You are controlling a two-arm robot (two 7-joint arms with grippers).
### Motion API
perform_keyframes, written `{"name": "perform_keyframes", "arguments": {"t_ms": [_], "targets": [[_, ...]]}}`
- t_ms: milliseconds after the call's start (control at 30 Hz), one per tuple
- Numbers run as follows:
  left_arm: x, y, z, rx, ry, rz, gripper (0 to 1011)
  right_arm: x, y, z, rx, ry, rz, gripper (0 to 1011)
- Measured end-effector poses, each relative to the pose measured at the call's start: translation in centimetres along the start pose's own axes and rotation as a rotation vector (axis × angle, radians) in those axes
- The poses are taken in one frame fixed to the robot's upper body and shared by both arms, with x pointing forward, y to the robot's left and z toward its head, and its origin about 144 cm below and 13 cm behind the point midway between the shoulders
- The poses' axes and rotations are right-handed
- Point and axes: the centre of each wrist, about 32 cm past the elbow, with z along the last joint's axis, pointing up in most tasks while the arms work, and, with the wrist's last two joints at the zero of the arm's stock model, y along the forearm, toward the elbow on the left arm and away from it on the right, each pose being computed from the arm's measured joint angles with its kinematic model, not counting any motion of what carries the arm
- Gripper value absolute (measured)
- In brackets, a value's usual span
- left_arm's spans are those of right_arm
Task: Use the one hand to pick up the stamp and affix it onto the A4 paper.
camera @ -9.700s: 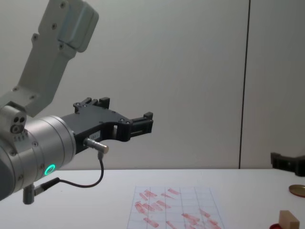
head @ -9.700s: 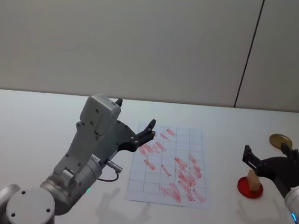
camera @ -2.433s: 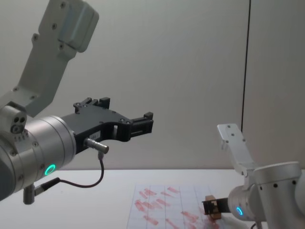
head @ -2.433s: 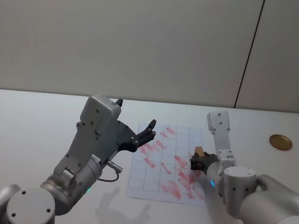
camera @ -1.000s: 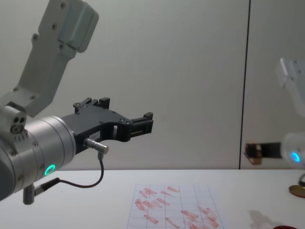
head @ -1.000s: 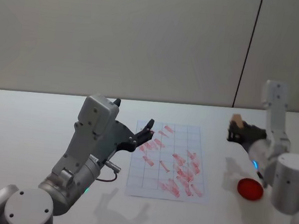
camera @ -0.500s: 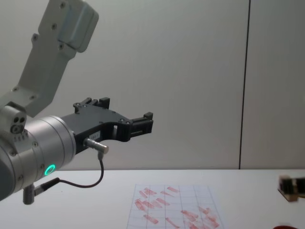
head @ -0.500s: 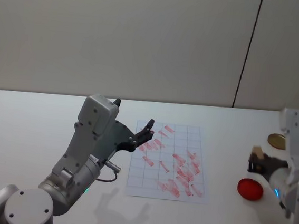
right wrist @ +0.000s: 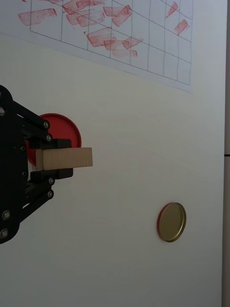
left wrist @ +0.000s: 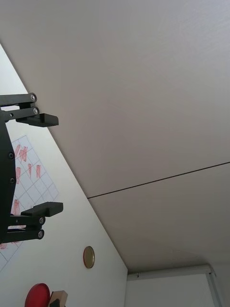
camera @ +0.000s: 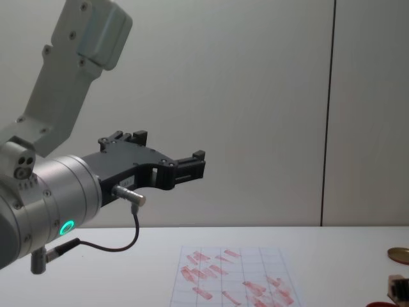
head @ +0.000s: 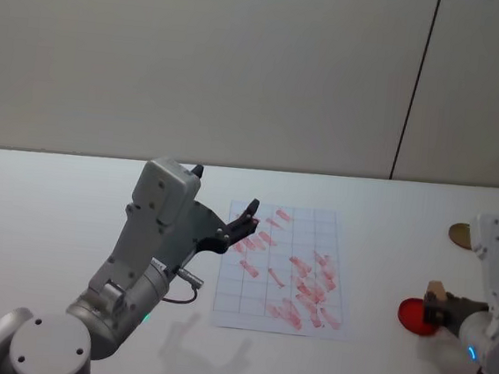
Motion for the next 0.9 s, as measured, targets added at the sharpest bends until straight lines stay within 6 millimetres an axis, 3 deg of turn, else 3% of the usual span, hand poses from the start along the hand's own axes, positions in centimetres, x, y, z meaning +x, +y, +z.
{"name": "perform_keyframes", "arguments": {"t_ms": [433, 767, 900], "targets": [[0.00, 0.00, 0.00, 0.000, 0.000, 0.000, 993, -0.23, 0.19, -0.46, -0.010, 0.008, 0.048, 248], [0.00, 0.00, 0.00, 0.000, 0.000, 0.000, 993, -0.40, 0.37, -0.45, 0.000, 0.017, 0.059, 521], [0.00, 0.00, 0.00, 0.000, 0.000, 0.000, 993, -0.42, 0.36, -0.42, 0.008, 0.020, 0.059, 687]]}}
